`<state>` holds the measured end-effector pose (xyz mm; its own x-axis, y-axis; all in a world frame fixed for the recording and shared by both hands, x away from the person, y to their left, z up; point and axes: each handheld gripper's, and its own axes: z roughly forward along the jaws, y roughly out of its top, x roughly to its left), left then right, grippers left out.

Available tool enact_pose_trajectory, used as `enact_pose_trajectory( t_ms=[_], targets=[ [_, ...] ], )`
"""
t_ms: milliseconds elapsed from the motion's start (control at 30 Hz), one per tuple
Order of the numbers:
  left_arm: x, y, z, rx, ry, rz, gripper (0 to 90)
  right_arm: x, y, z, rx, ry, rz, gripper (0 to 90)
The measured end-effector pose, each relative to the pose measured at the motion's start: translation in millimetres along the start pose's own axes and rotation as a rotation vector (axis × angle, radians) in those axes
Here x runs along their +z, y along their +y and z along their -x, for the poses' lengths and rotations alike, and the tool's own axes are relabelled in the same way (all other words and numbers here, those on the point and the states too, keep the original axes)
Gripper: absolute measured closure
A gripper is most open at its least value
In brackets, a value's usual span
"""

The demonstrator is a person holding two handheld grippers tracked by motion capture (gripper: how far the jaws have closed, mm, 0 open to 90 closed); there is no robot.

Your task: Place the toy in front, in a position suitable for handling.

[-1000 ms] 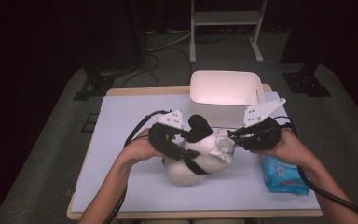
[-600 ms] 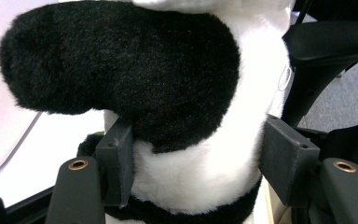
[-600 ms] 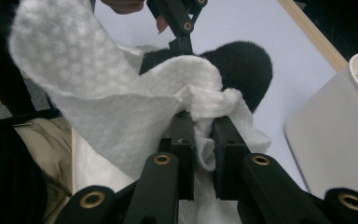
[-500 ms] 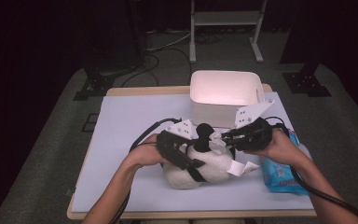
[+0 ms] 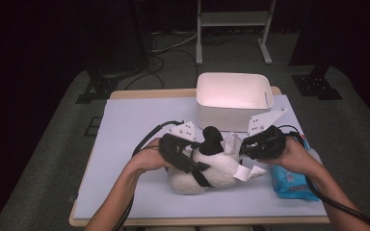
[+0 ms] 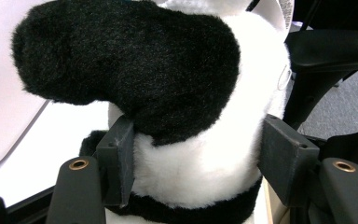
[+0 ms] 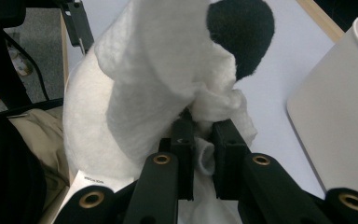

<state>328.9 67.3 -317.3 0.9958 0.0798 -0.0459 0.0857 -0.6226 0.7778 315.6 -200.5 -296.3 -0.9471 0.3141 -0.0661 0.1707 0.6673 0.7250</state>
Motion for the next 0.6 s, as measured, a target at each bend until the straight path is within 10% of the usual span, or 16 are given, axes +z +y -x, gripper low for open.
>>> enact_pose_trajectory(
  t_ms=[600],
  targets=[
    [11.3, 9.8, -1.7, -0.011, 0.029, -0.041, 34.2, -1.2, 15.5, -1.2, -0.03, -0.042, 0.009, 80.3]
  ],
)
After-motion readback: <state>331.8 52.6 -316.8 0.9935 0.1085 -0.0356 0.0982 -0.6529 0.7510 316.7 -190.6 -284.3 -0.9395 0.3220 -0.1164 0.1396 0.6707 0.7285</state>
